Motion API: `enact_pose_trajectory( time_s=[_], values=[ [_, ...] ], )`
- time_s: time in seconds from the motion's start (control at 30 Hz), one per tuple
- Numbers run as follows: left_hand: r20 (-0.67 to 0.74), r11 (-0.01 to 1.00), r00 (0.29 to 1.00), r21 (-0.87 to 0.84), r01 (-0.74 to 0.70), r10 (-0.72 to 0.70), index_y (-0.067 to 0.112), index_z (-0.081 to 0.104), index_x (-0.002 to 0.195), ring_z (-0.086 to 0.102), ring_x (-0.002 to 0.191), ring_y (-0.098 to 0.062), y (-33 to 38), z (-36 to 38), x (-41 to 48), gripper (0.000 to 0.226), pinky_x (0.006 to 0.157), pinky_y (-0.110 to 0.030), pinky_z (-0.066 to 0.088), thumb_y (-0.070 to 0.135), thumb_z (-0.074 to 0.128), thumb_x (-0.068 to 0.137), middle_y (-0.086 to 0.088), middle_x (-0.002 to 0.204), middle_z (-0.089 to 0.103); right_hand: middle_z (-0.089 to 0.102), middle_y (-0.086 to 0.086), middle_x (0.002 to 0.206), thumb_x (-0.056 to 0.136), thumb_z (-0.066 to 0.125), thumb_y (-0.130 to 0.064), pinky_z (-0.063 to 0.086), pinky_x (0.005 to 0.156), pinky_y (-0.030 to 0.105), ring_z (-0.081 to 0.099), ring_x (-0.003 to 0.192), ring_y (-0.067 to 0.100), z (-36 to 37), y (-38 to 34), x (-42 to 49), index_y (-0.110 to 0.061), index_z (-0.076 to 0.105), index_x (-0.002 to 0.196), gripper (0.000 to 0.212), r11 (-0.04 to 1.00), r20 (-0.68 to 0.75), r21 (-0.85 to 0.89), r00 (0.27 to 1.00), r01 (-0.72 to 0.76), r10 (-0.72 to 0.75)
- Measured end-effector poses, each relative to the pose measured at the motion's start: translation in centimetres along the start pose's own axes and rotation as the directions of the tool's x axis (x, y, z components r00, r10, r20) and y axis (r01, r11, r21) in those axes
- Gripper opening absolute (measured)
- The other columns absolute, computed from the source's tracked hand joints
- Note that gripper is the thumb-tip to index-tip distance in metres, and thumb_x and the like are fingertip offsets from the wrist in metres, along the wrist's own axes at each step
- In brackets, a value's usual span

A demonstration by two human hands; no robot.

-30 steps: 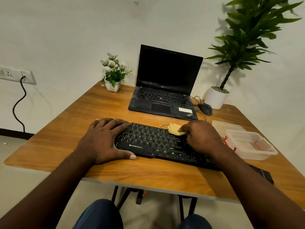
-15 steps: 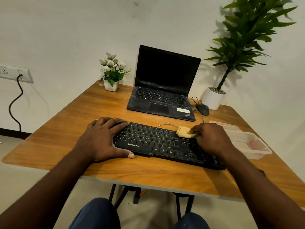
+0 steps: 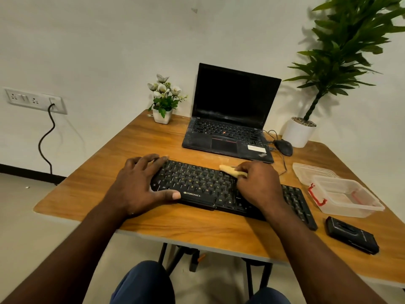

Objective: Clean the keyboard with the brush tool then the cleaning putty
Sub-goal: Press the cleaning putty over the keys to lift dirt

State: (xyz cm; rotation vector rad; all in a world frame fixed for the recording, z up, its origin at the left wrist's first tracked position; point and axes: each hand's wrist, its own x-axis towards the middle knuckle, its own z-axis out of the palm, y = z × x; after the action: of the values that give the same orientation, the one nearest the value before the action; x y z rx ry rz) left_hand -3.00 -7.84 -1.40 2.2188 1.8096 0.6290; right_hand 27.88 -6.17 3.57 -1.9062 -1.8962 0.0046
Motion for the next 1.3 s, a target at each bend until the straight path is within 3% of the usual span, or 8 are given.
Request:
enact_pose_trajectory(
  time_s=[0.2, 0.5, 0.67, 0.77, 0.9, 1.03, 1.2, 1.3],
  values=[
    [0.101, 0.993, 0.992, 0.105, 0.060, -0.070, 0.030, -0.012, 0.164, 0.022, 0.152, -0.026, -0.8, -0.5, -0.7, 0.150, 0.122, -0.049, 0.027, 0.109, 0.046, 0.050, -0.003, 0.169, 0.026, 0.065, 0.003, 0.120, 0.088, 0.068, -0.020, 0.054, 0.088, 0.035, 0.061, 0.103, 0.019, 2.2, -4.5, 1.0, -0.019, 0.073, 0.125, 0.038, 0.994, 0.046, -0.068, 0.996, 0.085, -0.082],
    [0.077, 0.989, 0.994, 0.130, 0.064, -0.075, 0.019, -0.006, 0.165, 0.025, 0.151, -0.024, -0.6, -0.5, -0.5, 0.150, 0.125, -0.045, 0.019, 0.106, 0.048, 0.055, -0.006, 0.167, 0.031, 0.072, 0.006, 0.104, 0.081, 0.067, -0.015, 0.059, 0.082, 0.040, 0.066, 0.091, 0.021, 3.6, -9.9, 2.3, -0.011, 0.078, 0.100, 0.022, 0.980, 0.130, -0.090, 0.977, 0.178, -0.166],
    [0.057, 0.991, 0.995, 0.104, 0.081, -0.087, 0.018, 0.002, 0.166, 0.024, 0.152, -0.023, -0.2, -0.8, -0.7, 0.147, 0.124, -0.044, 0.017, 0.101, 0.055, 0.057, -0.005, 0.166, 0.032, 0.068, 0.003, 0.123, 0.084, 0.065, -0.011, 0.056, 0.094, 0.038, 0.063, 0.110, 0.021, 4.5, -11.9, 2.7, -0.016, 0.072, 0.126, 0.043, 0.967, 0.168, -0.011, 0.954, 0.255, -0.250],
    [0.044, 0.993, 0.995, 0.085, 0.082, -0.086, 0.018, 0.009, 0.165, 0.025, 0.151, -0.022, 0.0, -1.1, -0.9, 0.142, 0.123, -0.043, 0.018, 0.097, 0.059, 0.059, -0.004, 0.165, 0.034, 0.069, 0.004, 0.126, 0.088, 0.065, -0.010, 0.054, 0.095, 0.035, 0.064, 0.114, 0.021, 5.5, -13.4, 3.1, -0.016, 0.070, 0.129, 0.042, 0.961, 0.175, 0.113, 0.947, 0.252, -0.268],
    [0.014, 0.996, 0.997, 0.055, 0.070, -0.070, 0.026, 0.018, 0.163, 0.027, 0.150, -0.020, -0.5, -0.7, -0.9, 0.136, 0.124, -0.046, 0.019, 0.100, 0.059, 0.056, 0.002, 0.160, 0.043, 0.073, 0.005, 0.116, 0.085, 0.064, -0.014, 0.055, 0.084, 0.033, 0.067, 0.101, 0.021, 6.7, -15.0, 4.2, -0.014, 0.073, 0.122, 0.039, 0.964, 0.190, 0.208, 0.960, 0.166, -0.206],
    [0.005, 0.997, 0.998, 0.033, 0.070, -0.070, 0.026, 0.027, 0.160, 0.029, 0.150, -0.021, -0.8, -0.5, -0.6, 0.135, 0.124, -0.048, 0.022, 0.101, 0.058, 0.052, 0.003, 0.156, 0.048, 0.074, 0.003, 0.109, 0.087, 0.067, -0.015, 0.049, 0.073, 0.027, 0.066, 0.094, 0.019, 7.7, -17.2, 4.8, -0.017, 0.076, 0.114, 0.029, 0.946, 0.218, 0.263, 0.944, 0.188, -0.248],
    [0.005, 0.996, 0.997, 0.046, 0.081, -0.081, 0.024, 0.029, 0.158, 0.030, 0.149, -0.022, -1.0, -0.6, -0.6, 0.134, 0.123, -0.047, 0.024, 0.102, 0.056, 0.053, 0.002, 0.157, 0.048, 0.069, 0.003, 0.133, 0.093, 0.064, -0.012, 0.051, 0.098, 0.031, 0.062, 0.121, 0.021, 7.9, -17.6, 4.4, -0.019, 0.071, 0.129, 0.037, 0.913, 0.231, 0.252, 0.897, 0.320, -0.378],
    [0.032, 0.994, 0.994, 0.052, 0.098, -0.100, 0.023, 0.027, 0.160, 0.025, 0.152, -0.023, -0.6, -0.9, -0.8, 0.133, 0.125, -0.047, 0.020, 0.099, 0.059, 0.056, 0.000, 0.161, 0.042, 0.066, 0.001, 0.134, 0.094, 0.058, -0.004, 0.051, 0.101, 0.038, 0.059, 0.123, 0.021, 6.7, -15.8, 4.5, -0.024, 0.069, 0.131, 0.043, 0.893, 0.288, 0.203, 0.847, 0.402, -0.447]
  ],
)
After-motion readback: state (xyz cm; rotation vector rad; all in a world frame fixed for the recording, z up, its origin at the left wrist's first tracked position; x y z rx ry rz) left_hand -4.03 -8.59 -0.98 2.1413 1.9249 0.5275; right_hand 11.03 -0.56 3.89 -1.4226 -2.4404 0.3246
